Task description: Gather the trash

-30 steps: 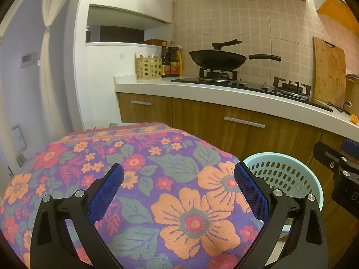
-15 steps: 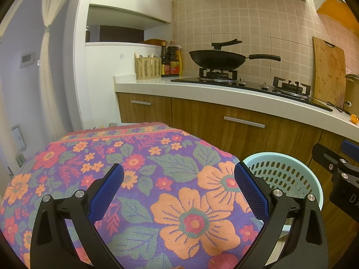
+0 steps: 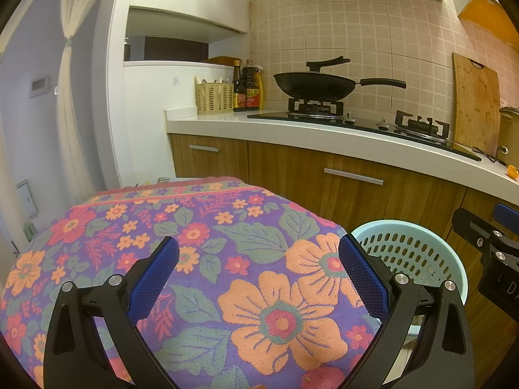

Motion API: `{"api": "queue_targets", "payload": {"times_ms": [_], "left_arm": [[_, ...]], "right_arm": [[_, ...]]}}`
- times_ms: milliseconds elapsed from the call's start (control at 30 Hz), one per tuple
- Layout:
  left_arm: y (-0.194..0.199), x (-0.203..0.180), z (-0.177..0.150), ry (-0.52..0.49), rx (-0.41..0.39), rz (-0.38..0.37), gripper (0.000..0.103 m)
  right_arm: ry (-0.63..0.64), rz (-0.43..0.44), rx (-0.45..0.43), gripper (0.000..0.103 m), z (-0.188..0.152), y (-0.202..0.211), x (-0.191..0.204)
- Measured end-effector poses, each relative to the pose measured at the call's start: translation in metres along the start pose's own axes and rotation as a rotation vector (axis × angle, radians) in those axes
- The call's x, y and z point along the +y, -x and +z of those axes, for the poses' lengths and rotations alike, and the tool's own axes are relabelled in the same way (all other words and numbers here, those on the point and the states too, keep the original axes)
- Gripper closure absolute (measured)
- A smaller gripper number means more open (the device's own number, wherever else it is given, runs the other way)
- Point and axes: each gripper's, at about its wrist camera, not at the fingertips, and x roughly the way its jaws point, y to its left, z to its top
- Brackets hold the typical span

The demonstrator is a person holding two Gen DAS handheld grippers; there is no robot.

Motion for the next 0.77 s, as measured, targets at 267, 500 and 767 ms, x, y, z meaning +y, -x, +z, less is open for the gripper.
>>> {"api": "queue_targets", "payload": {"times_ms": [267, 500, 767], "left_arm": [[-0.0004, 0.0019, -0.0014, 0.002, 0.001, -0.001, 0.008], [-0.0003, 0.0027, 0.0002, -0.001, 0.001, 0.003, 0.008], [0.0015, 0.0016, 0.0014, -0.013, 0.003, -0.006, 0.008]], "right_arm": [[0.0, 0.0, -0.001, 0.027, -0.0001, 0.0001, -0.0003], [0.0, -0.001, -0.001, 0.027, -0.0002, 0.0002, -0.0002], [-0.001, 0.0, 0.001, 0.027, -0.0007, 0.0004, -0.001]]}}
